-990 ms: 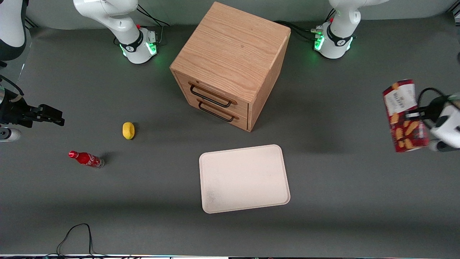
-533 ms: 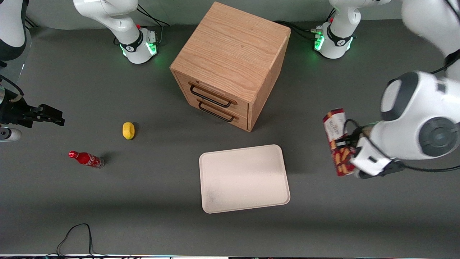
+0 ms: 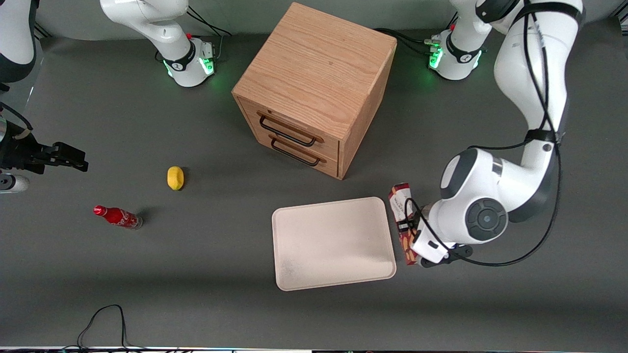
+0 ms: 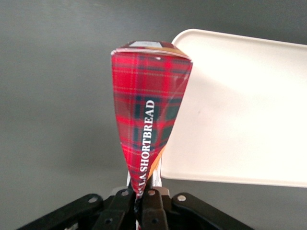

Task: Place red cookie box on tray
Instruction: 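Carry the held box with the left gripper over the cream tray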

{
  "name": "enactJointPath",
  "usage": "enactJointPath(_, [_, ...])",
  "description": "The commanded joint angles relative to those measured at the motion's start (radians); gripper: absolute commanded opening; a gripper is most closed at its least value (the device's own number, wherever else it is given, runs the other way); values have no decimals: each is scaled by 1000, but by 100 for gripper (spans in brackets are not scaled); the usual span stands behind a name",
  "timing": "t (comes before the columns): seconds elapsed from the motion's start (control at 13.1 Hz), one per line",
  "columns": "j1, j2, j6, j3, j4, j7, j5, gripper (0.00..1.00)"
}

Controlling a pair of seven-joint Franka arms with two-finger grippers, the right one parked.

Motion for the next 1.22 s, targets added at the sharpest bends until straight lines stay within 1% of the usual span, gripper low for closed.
enactJointPath(0.0, [-49,59,42,17,58,-25,16,0])
enactJointPath(0.08, [-68,74,62,39,62,-25,16,0])
enactJointPath(0.46, [-129,132,115,57,85,-25,19,0])
enactJointPath(0.61, [-143,142,125,74,84,-25,20,0])
enactJointPath(0.84, [-142,148,129,74,84,-24,20,0])
enactJointPath(0.91, [-142,148,129,74,84,-24,20,45])
enactJointPath(0.99, [-142,148,129,74,82,-22,22,99])
enactJointPath(1.14, [-138,146,129,74,82,-22,22,100])
